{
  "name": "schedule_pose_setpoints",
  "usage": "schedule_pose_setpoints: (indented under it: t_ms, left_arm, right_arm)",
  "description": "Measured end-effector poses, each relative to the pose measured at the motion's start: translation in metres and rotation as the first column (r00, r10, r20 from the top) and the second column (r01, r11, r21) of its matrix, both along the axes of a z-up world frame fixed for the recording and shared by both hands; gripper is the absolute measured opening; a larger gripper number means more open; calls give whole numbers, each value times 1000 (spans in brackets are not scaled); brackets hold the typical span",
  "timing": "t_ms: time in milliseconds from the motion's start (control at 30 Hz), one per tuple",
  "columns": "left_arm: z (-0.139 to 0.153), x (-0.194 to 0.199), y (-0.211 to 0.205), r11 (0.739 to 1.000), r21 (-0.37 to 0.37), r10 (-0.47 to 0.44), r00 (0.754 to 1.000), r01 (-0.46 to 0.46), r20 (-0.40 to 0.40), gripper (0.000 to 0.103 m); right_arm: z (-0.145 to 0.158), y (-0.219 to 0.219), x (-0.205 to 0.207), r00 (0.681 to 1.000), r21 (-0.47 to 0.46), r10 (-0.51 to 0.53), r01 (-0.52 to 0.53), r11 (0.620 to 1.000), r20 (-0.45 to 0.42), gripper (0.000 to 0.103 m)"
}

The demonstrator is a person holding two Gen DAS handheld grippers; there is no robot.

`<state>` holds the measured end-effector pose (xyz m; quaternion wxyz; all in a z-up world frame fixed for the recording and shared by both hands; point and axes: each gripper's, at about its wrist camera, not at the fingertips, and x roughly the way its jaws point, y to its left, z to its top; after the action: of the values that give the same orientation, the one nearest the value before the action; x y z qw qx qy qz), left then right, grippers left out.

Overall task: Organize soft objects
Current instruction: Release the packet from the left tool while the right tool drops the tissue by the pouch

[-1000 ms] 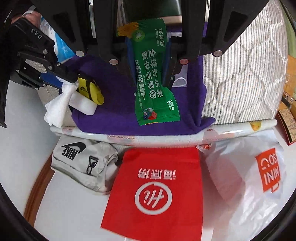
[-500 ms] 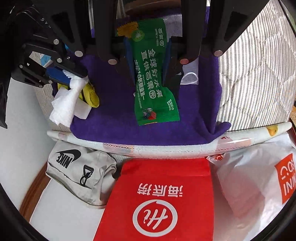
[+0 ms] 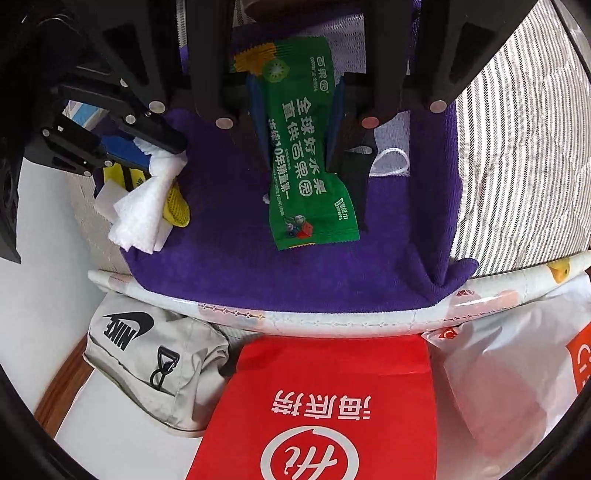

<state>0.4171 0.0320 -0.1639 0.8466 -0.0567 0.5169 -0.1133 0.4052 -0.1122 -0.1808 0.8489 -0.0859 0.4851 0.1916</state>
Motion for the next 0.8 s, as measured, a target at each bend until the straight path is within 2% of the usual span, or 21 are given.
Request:
schedule_pose_setpoints:
  t_ms: [233, 300, 400, 467, 500, 567, 800]
  left_arm:
    - [-3, 2, 6, 1000, -12, 3, 1000, -3, -27, 33]
    - [-5, 3, 7, 1000, -15, 5, 999, -6, -39, 34]
    - [-4, 2, 6, 1000, -19, -2, 999, 1, -39, 43]
    - [-1, 1, 6, 1000, -21, -3, 1000, 2, -30, 57]
    - [1, 0, 6, 1000, -24, 0, 1000, 0, -18, 60]
    - [7, -1, 7, 999, -32, 5, 1000, -5, -1, 69]
    - [24, -9, 12, 999, -18, 35, 999, -35, 21, 70]
  right_arm:
    - [-1, 3, 2, 1000, -6, 4, -4, 1000, -6, 27]
    - [0, 3, 2, 1000, 1, 7, -7, 1000, -3, 37]
    - [4, 5, 0, 1000, 3, 16, -16, 1000, 24, 52]
    - [7, 8, -3, 999, -13, 17, -17, 1000, 50, 62]
    - [8, 9, -4, 998, -17, 16, -15, 1000, 57, 67]
    - [12, 9, -6, 997, -21, 12, -11, 1000, 76, 70]
    - [26, -3, -15, 995, 12, -23, 22, 1000, 97, 73]
